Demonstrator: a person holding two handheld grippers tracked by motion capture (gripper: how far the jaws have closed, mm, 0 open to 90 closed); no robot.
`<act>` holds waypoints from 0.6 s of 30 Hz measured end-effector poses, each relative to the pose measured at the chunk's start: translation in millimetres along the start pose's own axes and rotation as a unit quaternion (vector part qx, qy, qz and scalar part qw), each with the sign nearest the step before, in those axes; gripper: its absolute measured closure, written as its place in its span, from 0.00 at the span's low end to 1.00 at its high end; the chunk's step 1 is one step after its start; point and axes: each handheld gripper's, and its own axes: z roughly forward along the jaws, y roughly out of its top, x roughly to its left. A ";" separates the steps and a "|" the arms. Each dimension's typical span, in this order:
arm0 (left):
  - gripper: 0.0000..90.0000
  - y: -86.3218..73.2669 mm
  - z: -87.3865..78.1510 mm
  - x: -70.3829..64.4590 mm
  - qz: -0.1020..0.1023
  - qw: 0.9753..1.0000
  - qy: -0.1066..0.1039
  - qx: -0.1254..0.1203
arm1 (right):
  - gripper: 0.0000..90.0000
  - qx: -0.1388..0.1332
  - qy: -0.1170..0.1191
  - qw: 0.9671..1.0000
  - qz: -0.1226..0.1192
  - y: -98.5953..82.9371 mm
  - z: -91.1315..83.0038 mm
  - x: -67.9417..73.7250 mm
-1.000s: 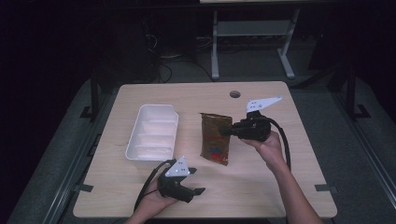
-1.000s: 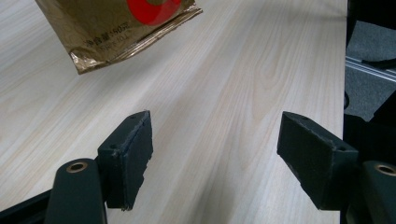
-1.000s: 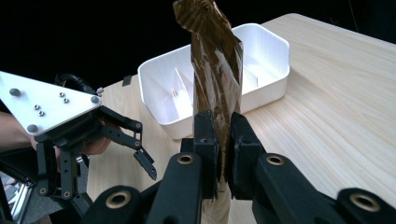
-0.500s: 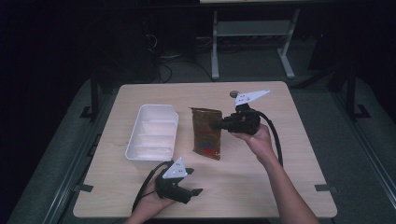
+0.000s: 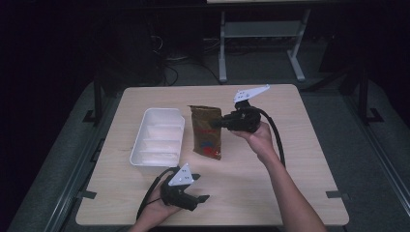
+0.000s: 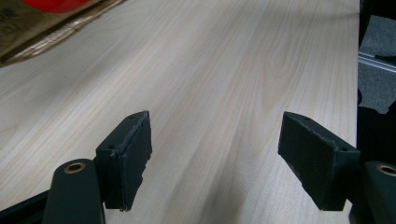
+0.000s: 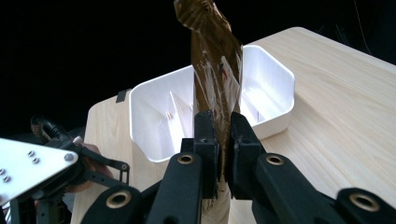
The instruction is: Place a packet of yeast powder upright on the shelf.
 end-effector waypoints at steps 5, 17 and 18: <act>0.28 -0.6 0.6 0.8 0.002 1.000 0.001 0.000 | 0.93 -0.004 -0.001 1.000 0.000 9.1 4.1 -2.5; 0.27 -1.9 1.3 1.3 0.009 1.000 0.004 0.006 | 0.93 -0.003 0.001 1.000 -0.003 28.1 16.7 -5.4; 0.27 -2.0 1.0 1.6 0.010 1.000 0.004 0.006 | 0.93 -0.003 0.001 1.000 -0.006 30.3 17.9 -5.6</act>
